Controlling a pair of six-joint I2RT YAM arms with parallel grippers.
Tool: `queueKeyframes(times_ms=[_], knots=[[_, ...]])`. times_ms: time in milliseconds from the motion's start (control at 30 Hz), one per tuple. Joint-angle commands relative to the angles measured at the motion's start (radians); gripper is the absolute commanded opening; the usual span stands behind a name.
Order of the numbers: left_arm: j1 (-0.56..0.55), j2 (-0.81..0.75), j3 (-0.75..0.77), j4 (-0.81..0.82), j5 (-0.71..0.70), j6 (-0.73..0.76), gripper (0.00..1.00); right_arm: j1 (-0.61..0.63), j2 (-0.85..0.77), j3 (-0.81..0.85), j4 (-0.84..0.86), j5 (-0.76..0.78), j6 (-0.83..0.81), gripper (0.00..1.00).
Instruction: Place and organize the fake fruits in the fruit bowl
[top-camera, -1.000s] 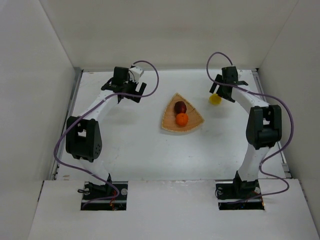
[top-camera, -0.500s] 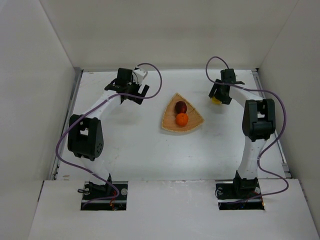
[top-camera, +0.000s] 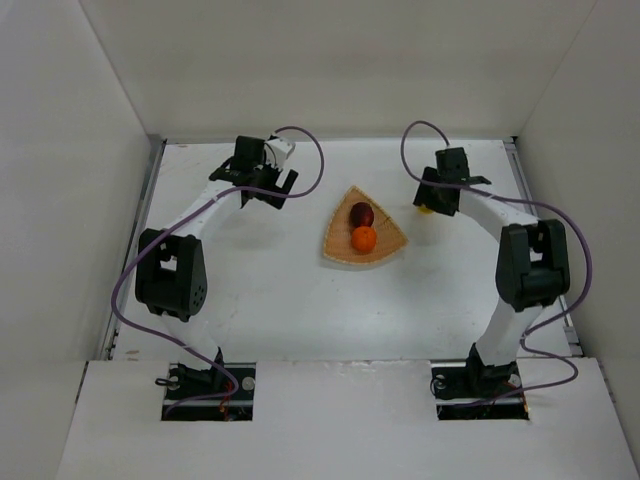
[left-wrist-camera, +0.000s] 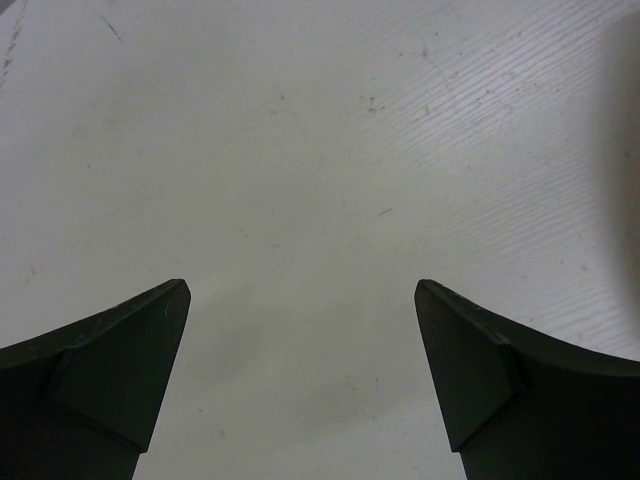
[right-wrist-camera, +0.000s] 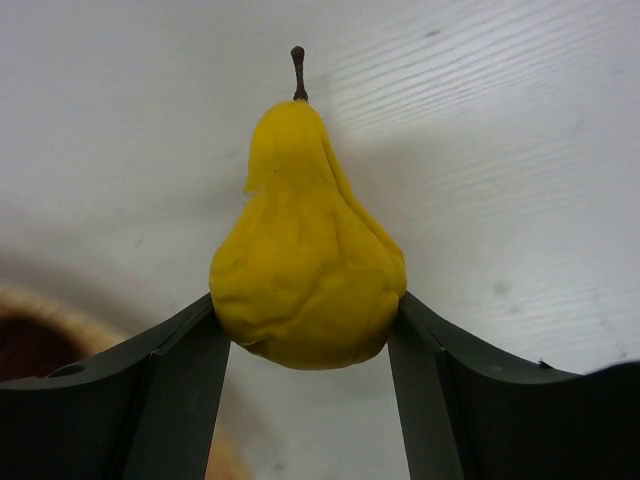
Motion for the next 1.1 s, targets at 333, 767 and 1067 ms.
queueKeyframes(times_ms=[333,767,1067], knots=[[-0.016,-0.016,0.009,0.028,-0.003,0.012,1.0,0.311,-0.263,-0.248,0.109,-0.031,0.144,0.22],[-0.022,-0.019,0.009,0.028,-0.013,0.027,1.0,0.359,-0.27,-0.262,0.137,-0.068,0.158,0.74],[-0.022,-0.026,0.006,0.028,-0.016,0.035,1.0,0.359,-0.413,-0.265,0.083,-0.087,0.14,1.0]])
